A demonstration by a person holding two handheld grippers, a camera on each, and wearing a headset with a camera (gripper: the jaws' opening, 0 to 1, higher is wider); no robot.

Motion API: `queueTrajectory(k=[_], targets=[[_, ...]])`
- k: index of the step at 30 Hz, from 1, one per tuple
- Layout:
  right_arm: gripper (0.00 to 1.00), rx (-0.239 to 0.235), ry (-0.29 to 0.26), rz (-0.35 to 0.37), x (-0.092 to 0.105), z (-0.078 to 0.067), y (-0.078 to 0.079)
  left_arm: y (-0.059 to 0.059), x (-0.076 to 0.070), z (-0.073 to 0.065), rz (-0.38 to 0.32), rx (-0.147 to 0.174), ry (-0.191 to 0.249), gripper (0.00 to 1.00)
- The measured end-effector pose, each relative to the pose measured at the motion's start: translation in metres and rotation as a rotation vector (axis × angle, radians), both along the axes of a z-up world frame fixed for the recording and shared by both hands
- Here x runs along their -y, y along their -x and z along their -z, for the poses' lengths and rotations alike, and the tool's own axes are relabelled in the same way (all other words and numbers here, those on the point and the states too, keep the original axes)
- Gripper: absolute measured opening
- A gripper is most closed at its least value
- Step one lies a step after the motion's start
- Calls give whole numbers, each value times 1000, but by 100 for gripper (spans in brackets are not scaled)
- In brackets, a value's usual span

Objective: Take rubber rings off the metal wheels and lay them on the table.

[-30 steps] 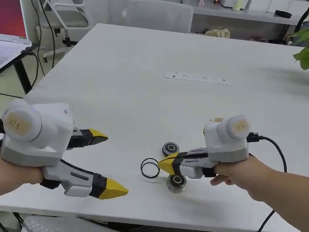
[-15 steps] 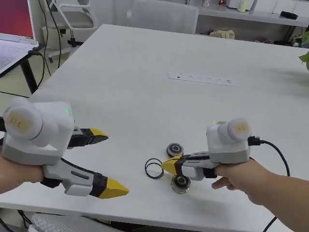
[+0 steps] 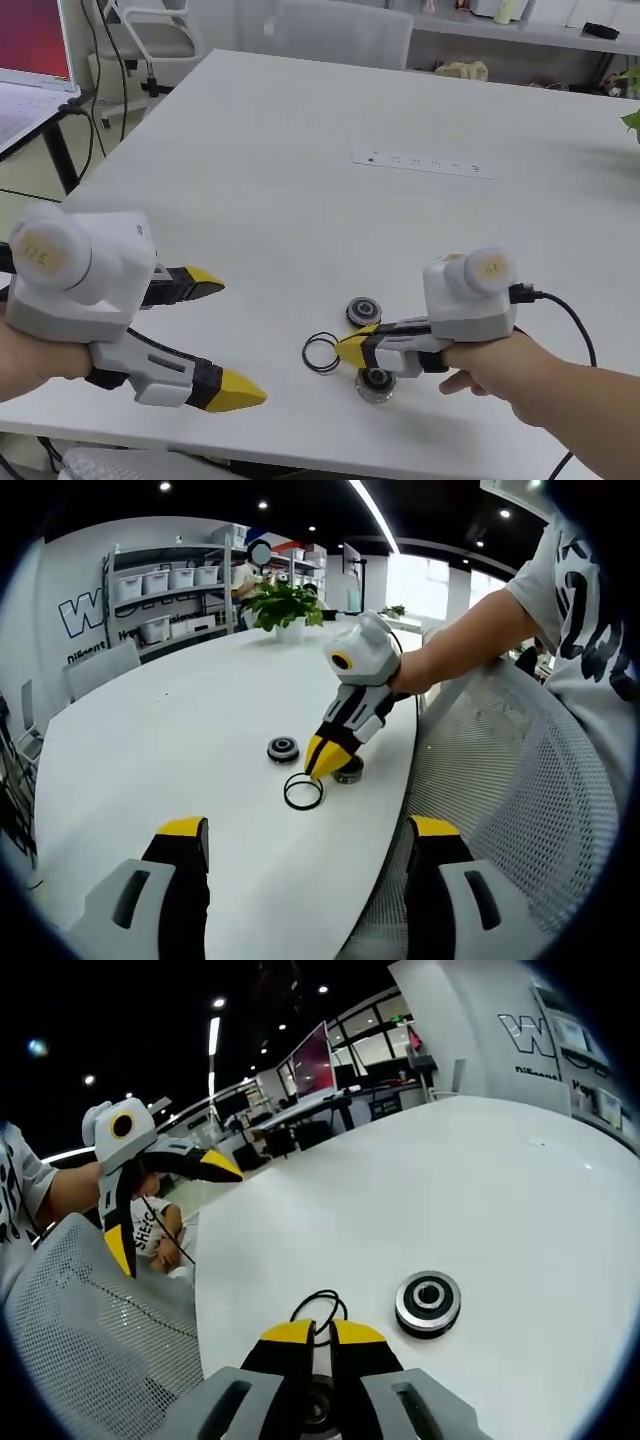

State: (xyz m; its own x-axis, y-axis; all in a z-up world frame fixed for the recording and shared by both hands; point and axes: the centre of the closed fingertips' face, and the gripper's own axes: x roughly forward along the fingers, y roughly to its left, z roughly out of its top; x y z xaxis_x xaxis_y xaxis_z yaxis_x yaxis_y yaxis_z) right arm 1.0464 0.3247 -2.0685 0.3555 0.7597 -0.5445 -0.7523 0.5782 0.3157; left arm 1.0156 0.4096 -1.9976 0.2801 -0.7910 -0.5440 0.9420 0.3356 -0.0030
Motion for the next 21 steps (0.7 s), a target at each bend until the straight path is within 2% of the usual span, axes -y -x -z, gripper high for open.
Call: queueTrajectory(k=[8, 14, 21], targets=[[10, 29, 43, -33, 0, 2, 2, -2, 3, 0, 7, -4, -6, 78], [16, 39, 55, -55, 1, 3, 4, -3, 6, 2, 14, -9, -9, 78], [19, 59, 35, -49, 5, -6, 2, -10, 11, 1, 22, -10, -11, 78]])
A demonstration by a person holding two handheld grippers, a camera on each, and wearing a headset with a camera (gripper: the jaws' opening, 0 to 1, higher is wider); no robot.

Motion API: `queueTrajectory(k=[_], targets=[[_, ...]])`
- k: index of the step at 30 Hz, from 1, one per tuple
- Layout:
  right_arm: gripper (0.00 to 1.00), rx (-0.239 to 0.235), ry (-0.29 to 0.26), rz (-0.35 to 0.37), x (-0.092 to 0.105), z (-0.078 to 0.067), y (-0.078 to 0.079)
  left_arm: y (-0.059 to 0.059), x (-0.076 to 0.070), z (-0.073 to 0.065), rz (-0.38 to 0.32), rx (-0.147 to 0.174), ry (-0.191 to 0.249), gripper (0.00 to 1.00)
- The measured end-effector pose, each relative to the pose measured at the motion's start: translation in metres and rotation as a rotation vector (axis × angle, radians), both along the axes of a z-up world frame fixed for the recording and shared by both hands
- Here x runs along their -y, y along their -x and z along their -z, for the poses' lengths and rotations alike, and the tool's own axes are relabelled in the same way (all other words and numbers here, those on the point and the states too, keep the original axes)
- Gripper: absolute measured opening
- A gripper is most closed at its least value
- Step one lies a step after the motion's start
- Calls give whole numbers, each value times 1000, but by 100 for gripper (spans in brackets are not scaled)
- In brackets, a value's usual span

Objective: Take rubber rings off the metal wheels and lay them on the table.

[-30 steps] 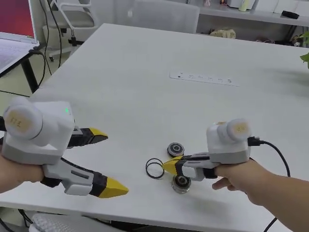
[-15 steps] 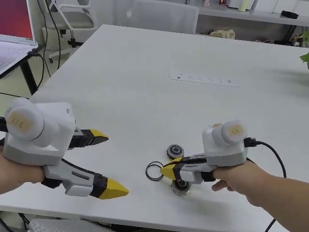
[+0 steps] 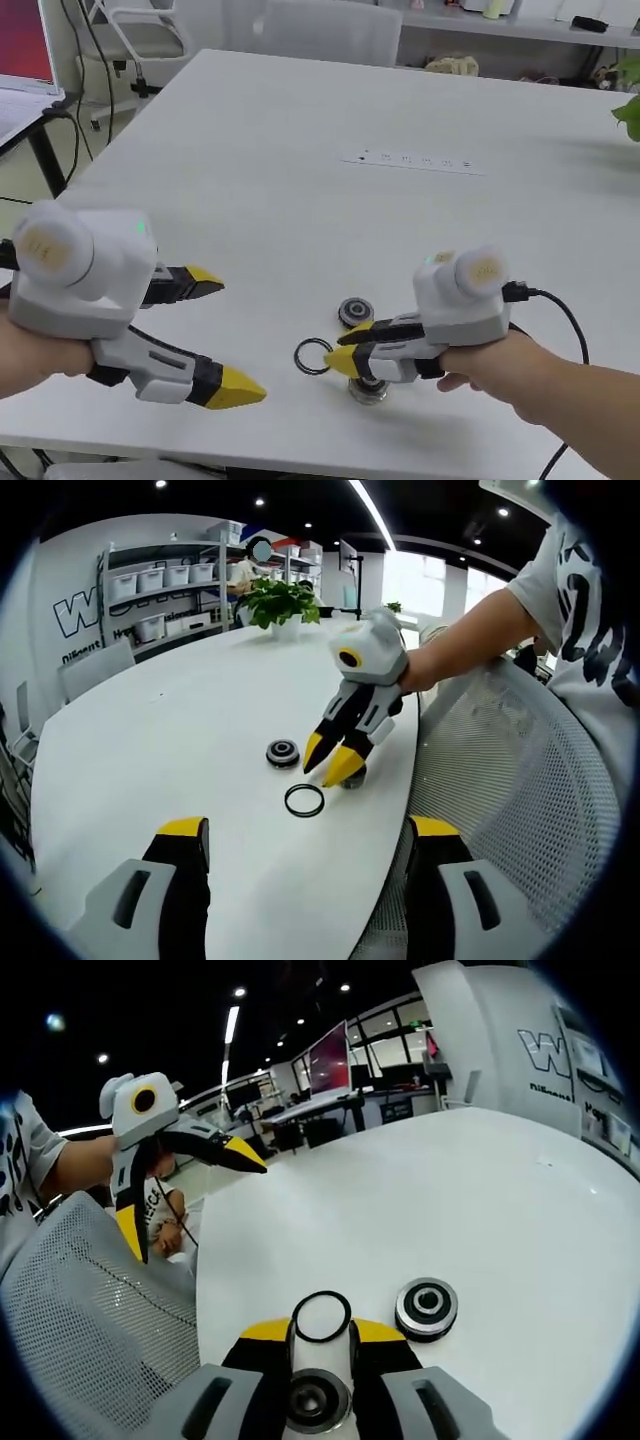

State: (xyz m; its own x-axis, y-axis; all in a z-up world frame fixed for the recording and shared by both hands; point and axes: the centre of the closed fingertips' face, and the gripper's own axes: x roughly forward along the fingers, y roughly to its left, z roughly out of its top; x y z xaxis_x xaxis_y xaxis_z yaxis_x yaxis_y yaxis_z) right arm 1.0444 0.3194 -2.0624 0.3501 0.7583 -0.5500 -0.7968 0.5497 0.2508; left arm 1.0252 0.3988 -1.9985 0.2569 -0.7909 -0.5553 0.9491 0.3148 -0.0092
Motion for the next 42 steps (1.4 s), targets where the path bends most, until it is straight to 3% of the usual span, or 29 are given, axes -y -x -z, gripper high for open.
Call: queueTrajectory(k=[18, 42], targets=[[24, 63, -26, 65, 29, -16, -17, -22, 21, -4, 12, -12, 18, 76], [33, 110, 4, 104, 59, -13, -35, -51, 57, 3, 34, -29, 24, 66]])
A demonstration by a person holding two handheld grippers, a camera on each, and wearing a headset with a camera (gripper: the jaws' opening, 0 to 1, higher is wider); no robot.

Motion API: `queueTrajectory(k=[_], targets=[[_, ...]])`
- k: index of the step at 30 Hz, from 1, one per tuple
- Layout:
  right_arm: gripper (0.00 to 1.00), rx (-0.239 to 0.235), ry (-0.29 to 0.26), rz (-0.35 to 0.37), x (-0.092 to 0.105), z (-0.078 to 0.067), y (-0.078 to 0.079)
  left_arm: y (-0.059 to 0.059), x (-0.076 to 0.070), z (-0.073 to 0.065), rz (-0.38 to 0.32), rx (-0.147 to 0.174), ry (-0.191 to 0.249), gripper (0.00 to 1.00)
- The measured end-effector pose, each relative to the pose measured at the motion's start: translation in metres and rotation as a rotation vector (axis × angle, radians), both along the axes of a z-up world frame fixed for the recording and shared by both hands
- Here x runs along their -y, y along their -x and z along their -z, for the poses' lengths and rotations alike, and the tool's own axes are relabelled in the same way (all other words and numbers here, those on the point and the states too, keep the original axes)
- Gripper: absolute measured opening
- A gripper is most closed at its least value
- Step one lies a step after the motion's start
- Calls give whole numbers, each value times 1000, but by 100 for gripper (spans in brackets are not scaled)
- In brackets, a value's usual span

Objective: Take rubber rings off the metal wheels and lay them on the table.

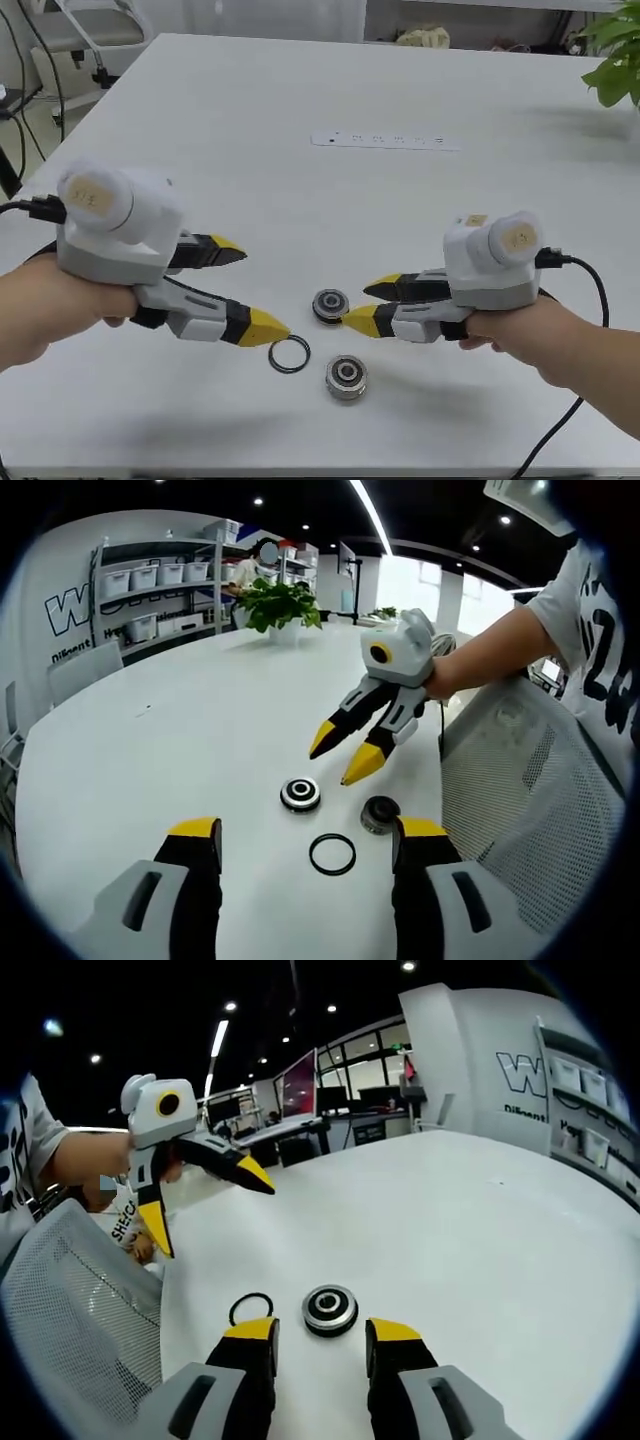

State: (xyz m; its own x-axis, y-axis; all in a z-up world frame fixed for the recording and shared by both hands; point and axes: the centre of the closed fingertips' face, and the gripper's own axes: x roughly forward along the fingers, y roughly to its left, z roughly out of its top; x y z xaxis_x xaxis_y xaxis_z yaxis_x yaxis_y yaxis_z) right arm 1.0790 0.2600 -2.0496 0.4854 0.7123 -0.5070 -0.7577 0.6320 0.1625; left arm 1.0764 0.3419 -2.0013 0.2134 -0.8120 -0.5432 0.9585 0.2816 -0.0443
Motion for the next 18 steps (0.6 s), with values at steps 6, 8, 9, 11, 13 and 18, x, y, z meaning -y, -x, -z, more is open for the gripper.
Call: queueTrajectory(k=[6, 8, 9, 11, 13, 18], targets=[[33, 3, 9, -2, 4, 2, -1, -5, 12, 2, 15, -5, 7, 62], [34, 6, 10, -2, 5, 2, -2, -7, 16, 2, 19, -6, 15, 61], [34, 7, 8, -1, 5, 2, -3, -9, 19, 3, 20, -9, 15, 60], [34, 8, 7, 3, 6, 2, -5, -10, 22, 5, 24, -12, 14, 59], [34, 7, 5, 5, 7, 3, -5, -11, 26, 7, 29, -14, 11, 57], [34, 4, 4, 6, 7, 5, -6, -13, 34, 13, 50, -18, 3, 54]])
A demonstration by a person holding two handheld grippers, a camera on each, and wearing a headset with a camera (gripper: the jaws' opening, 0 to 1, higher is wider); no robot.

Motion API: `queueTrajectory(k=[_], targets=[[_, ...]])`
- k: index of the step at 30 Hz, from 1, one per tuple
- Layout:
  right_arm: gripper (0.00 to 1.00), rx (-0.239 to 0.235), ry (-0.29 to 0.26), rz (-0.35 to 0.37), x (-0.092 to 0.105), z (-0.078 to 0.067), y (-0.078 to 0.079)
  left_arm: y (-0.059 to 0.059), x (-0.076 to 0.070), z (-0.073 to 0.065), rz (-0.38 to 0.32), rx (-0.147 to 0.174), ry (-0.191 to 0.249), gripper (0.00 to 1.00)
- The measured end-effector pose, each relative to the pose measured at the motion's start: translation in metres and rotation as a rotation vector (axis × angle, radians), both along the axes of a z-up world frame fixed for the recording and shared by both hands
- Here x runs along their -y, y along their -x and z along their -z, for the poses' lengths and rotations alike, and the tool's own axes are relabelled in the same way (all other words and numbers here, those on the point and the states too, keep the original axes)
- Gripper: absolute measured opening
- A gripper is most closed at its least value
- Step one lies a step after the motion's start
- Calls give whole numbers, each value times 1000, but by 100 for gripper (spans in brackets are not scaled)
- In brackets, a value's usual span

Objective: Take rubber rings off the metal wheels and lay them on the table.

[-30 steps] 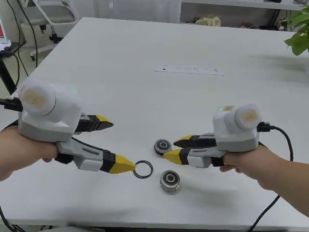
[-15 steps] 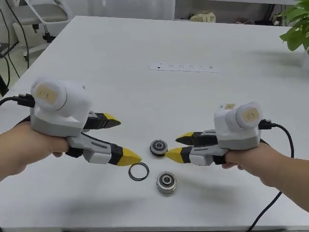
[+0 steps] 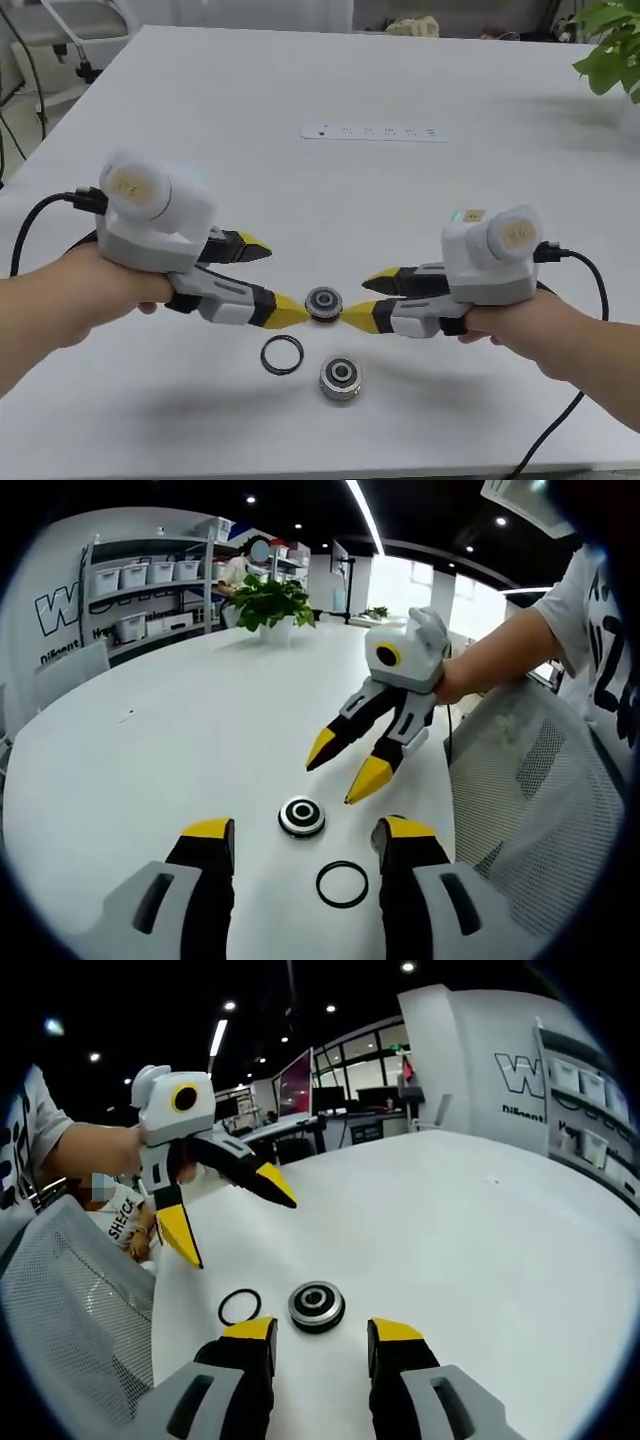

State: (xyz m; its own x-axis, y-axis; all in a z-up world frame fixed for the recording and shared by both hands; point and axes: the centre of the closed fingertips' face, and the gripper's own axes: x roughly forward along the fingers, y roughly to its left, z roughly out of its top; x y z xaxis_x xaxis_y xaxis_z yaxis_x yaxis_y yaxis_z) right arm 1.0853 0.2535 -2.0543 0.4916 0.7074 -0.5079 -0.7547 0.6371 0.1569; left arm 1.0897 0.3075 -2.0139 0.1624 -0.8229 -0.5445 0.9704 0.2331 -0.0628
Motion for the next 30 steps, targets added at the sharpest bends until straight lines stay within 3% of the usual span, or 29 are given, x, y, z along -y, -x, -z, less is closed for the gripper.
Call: queueTrajectory(k=[5, 24, 30], targets=[[34, -2, -1, 3, 1, 2, -1, -2, 7, 7, 17, 1, -16, 50], [34, -6, -1, 8, 3, 5, -3, -4, 31, 28, 33, -43, -35, 31], [34, -8, -1, 9, 4, 6, -3, -3, 35, 35, 44, -41, -53, 25]])
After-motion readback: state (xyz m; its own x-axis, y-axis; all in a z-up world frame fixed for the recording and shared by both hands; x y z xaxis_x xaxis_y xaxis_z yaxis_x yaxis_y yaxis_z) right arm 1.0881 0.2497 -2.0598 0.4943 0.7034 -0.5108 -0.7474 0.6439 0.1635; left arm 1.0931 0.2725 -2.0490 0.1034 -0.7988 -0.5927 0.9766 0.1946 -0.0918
